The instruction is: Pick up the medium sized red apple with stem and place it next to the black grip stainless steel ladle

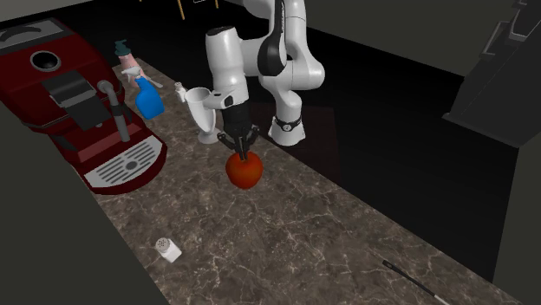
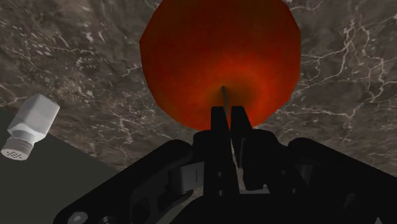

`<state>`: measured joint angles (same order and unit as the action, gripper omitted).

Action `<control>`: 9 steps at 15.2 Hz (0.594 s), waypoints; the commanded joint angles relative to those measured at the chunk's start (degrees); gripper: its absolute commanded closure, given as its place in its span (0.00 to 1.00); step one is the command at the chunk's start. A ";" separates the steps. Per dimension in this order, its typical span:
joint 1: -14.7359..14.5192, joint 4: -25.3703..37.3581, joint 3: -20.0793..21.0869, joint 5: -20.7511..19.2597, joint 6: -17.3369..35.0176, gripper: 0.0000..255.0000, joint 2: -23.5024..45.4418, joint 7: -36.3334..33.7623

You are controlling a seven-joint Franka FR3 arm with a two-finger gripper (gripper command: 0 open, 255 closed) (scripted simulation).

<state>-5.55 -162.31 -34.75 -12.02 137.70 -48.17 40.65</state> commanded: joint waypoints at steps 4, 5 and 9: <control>-0.07 2.80 1.79 0.73 -4.45 1.00 -1.75 -0.96; -0.10 3.39 2.14 0.88 -5.32 1.00 -2.04 -1.14; -0.31 5.86 3.43 1.51 -8.68 1.00 -3.00 -1.81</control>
<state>-5.78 -157.08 -31.52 -10.64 129.75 -51.06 38.91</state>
